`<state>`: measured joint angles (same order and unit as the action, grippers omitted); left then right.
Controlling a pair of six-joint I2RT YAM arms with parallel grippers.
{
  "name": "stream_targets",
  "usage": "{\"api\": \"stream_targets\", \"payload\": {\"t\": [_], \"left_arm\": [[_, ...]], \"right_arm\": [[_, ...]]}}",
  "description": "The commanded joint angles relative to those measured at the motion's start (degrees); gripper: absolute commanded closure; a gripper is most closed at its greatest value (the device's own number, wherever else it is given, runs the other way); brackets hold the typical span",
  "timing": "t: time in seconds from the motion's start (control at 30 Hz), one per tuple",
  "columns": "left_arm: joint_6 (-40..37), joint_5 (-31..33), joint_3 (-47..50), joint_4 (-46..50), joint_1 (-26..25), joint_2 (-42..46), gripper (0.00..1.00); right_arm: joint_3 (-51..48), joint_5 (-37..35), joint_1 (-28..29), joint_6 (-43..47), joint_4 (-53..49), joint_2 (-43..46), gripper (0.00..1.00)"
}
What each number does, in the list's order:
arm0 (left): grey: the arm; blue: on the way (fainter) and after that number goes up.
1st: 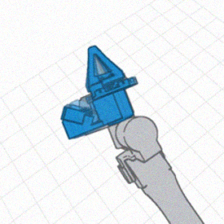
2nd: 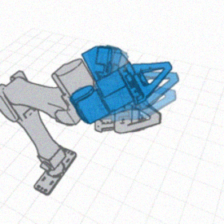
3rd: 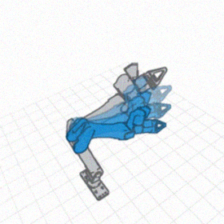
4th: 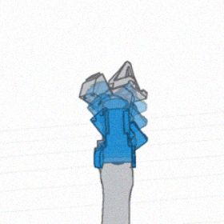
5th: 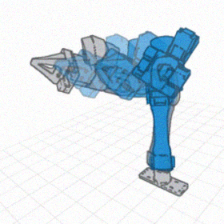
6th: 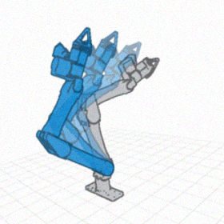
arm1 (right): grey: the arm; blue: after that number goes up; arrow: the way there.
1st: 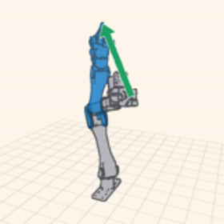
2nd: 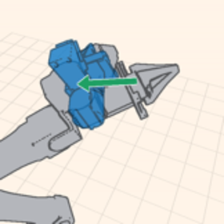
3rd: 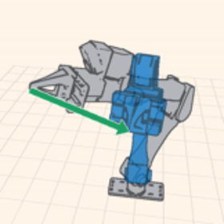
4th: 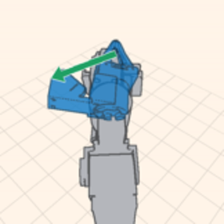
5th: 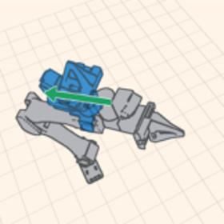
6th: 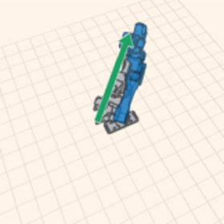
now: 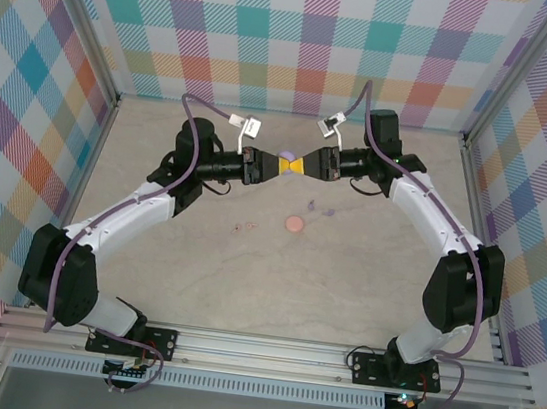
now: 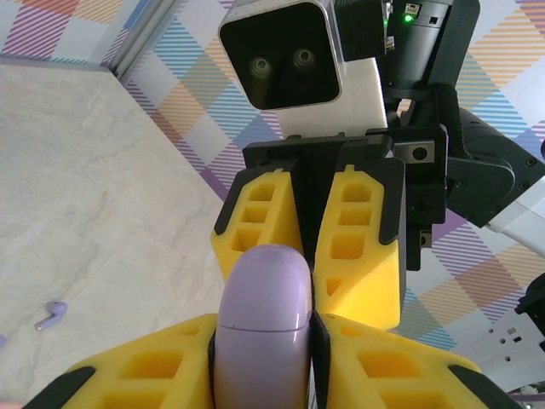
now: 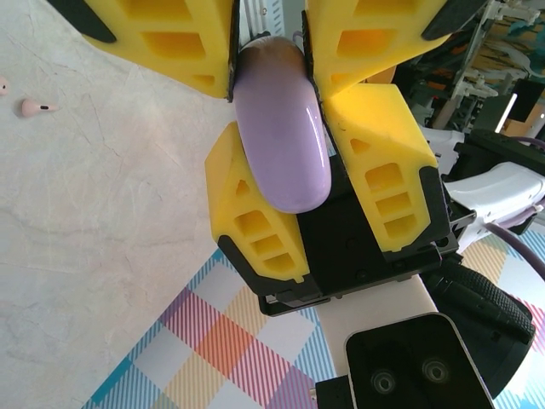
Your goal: Insert wireless bluetooth earbuds into charging case
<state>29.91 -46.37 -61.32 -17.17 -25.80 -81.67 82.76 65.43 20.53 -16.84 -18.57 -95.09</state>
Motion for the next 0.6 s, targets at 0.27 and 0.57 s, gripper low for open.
{"api": "stream_targets", "payload": {"t": [0.27,0.57], "left_arm": [[-1.46,-2.00,-3.58,1.16,-0.56,0.90,0.69],[-1.76,-5.17,-4.31,2.66,-0.65,-0.16,0.68]], "right_arm": [[3.15,-4.58,0.21,3.65,-5.06,-0.70,0.79],[4.55,-4.81,0.21,4.18,-6.51,-1.22,0.79]]}}
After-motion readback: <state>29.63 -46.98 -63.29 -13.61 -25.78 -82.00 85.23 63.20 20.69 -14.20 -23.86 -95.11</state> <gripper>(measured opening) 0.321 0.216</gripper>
